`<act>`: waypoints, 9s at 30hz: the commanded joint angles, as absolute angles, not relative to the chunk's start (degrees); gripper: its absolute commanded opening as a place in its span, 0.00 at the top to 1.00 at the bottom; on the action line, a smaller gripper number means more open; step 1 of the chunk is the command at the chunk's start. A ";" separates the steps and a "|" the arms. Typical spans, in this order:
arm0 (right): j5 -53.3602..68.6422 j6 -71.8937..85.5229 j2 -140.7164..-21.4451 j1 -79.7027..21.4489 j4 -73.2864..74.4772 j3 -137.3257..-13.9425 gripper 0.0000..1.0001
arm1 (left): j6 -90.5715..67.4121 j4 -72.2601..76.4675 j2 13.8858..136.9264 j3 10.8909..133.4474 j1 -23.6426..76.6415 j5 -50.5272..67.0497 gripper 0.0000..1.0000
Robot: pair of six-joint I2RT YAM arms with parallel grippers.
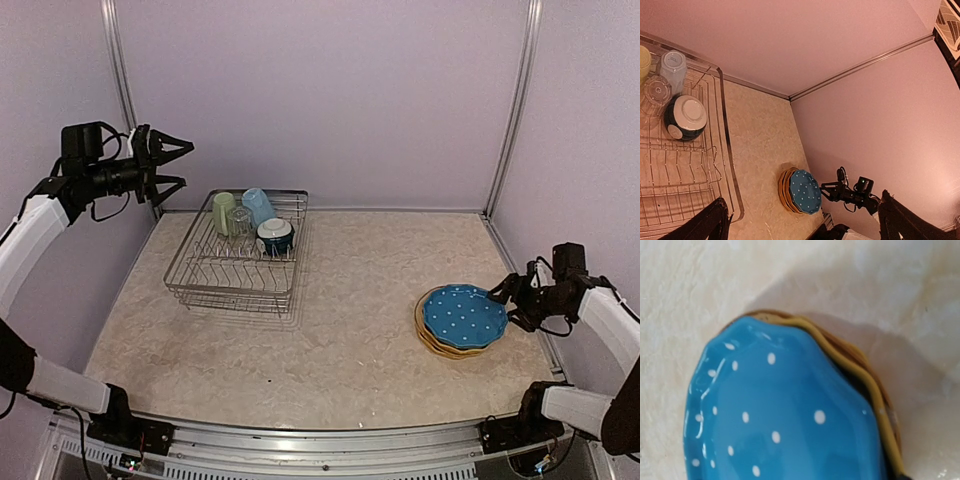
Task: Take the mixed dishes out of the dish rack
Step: Place the plate with another plate, then grab the cup from the dish rack, then pass from the left arm to the right, then place the cup at the corner of the board.
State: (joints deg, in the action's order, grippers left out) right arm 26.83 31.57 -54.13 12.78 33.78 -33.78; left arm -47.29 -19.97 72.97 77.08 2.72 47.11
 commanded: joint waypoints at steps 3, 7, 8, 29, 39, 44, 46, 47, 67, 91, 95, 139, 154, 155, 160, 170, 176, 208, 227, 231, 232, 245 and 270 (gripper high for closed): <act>21.57 29.88 -53.26 11.15 37.82 -37.53 0.14 | -40.70 -20.87 73.58 75.45 2.13 44.10 0.01; 18.94 29.53 -51.53 10.87 40.20 -39.60 0.11 | -37.92 -23.56 75.17 76.29 2.26 42.05 0.01; 18.52 29.65 -51.01 10.76 40.36 -39.94 0.10 | -37.38 -23.97 75.79 76.51 2.37 41.96 0.01; 5.29 32.18 -50.70 -5.10 35.51 -42.95 0.04 | -19.66 -42.67 93.79 87.71 15.54 9.56 0.04; 2.74 28.50 -50.18 -9.02 33.01 -42.26 0.00 | -17.31 -46.58 105.76 99.84 16.22 3.88 0.03; 5.56 28.27 -50.23 -9.04 31.44 -42.14 0.00 | -16.77 -46.65 113.31 108.25 16.59 3.09 0.04; 5.87 27.60 -50.14 -9.04 31.80 -42.27 0.00 | -16.01 -47.60 116.43 112.06 16.65 2.55 0.03; 5.63 27.37 -49.90 -9.01 32.08 -42.27 0.00 | -15.80 -48.24 117.77 114.28 16.67 1.80 0.02; 7.47 26.98 -46.12 -9.01 29.62 -39.91 0.00 | -11.47 -52.48 137.46 131.18 18.17 -6.86 0.06; 8.35 28.71 -46.43 -9.05 28.84 -38.59 0.00 | -6.57 -51.80 142.79 137.65 19.20 -9.15 0.21; 8.43 28.80 -46.48 -9.03 28.88 -38.39 0.00 | -6.02 -51.77 143.41 138.24 19.09 -9.52 0.20; 13.69 39.71 -52.77 -12.99 15.97 -40.58 0.00 | -20.14 -43.93 107.07 112.04 17.35 22.83 0.65; 16.72 54.78 -77.84 -35.67 -15.23 -51.33 0.00 | -31.91 -24.87 96.23 91.32 19.87 40.87 0.66; 17.19 55.54 -80.32 -36.81 -17.56 -52.70 0.00 | -32.74 -23.95 96.24 90.73 20.06 41.74 0.66; 19.60 60.50 -89.77 -39.90 -29.71 -58.08 0.00 | -36.68 -19.85 96.38 89.08 20.23 45.75 0.66; 23.58 70.84 -103.56 -41.64 -45.48 -67.55 0.08 | -43.64 -10.08 98.23 84.11 21.97 50.45 0.68; 22.95 73.37 -105.26 -41.86 -46.51 -68.27 0.19 | -41.93 -7.59 98.15 82.20 22.22 49.25 0.69; 26.24 87.90 -107.81 -43.42 -65.47 -65.60 0.99 | -33.55 7.71 98.43 75.11 25.14 50.59 0.64; 20.23 63.42 -91.89 -36.72 -29.62 -57.74 1.00 | -32.52 -13.60 94.97 81.47 22.50 32.21 0.01; 12.71 52.68 -88.36 -34.43 -11.29 -60.70 1.00 | -36.16 -19.46 97.26 83.67 22.61 29.36 0.02; 10.85 49.75 -88.26 -33.77 -5.84 -62.54 1.00 | -36.50 -20.10 97.48 83.86 22.77 29.10 0.03; -13.55 25.83 -102.59 -27.01 44.82 -91.18 1.00 | -33.25 -24.88 97.38 86.72 24.60 25.69 0.03; -14.24 15.89 -123.01 -19.98 57.28 -105.49 1.00 | -32.34 -26.63 97.89 88.40 24.81 26.19 0.03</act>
State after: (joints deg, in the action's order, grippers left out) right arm -15.77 17.78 -121.82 -20.45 58.04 -103.70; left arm -32.95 -25.58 97.36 86.76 24.47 25.52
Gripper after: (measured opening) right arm 0.036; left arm 0.974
